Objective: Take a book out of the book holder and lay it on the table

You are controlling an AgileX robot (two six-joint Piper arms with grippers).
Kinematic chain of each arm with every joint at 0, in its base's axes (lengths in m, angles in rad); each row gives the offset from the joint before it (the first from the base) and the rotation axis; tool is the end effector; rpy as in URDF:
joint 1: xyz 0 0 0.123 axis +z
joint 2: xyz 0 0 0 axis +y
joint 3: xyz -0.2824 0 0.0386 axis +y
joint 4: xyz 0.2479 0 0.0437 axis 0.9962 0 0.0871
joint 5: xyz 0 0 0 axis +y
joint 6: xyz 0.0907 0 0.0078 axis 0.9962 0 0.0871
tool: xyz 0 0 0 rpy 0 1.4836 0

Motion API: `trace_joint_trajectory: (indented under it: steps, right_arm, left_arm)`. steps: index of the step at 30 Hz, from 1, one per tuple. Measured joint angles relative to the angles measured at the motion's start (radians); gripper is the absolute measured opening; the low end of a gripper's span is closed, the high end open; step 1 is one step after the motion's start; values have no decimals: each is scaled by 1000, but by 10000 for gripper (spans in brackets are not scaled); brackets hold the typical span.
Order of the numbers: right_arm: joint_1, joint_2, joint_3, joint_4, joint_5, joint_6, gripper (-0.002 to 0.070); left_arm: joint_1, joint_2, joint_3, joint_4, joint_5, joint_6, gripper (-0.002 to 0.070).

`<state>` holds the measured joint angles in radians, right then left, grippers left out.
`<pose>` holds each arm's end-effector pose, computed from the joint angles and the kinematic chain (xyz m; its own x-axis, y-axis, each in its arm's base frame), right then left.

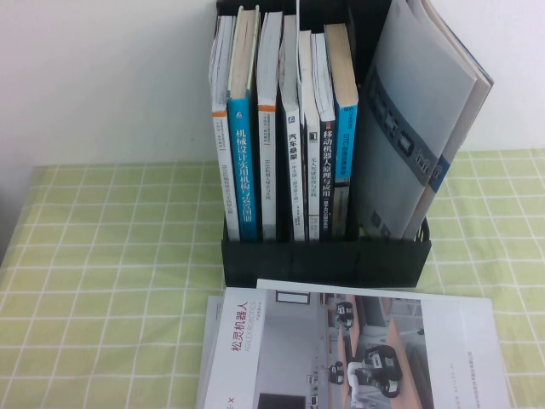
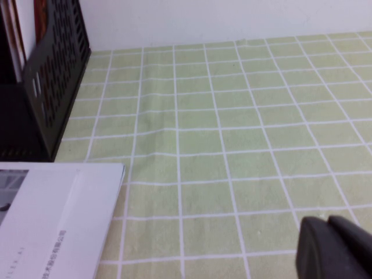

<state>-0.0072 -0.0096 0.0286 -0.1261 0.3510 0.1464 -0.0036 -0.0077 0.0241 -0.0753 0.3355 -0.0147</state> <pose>0.0533 -0.0043 0.1726 -0.2751 0.0299 -0.9609 0.0564 0.9983 0.0149 0.0537 -0.0025 0.1752 -0.2622 -0.0847 -0.9613 0.0051 0.9960 -0.0892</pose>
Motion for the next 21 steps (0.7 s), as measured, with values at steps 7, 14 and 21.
trace_joint_trajectory:
  steps: [7, 14, 21]
  right_arm:
    - [0, 0, 0, 0, 0, 0, -2]
    - [0, 0, 0, 0, -88, 0, -2]
    - [0, 0, 0, 0, -309, 42, -2]
  left_arm:
    - [0, 0, 0, 0, 0, 1, -3]
    - [0, 0, 0, 0, -2, 2, -3]
    - [0, 0, 2, -41, -143, 2, -3]
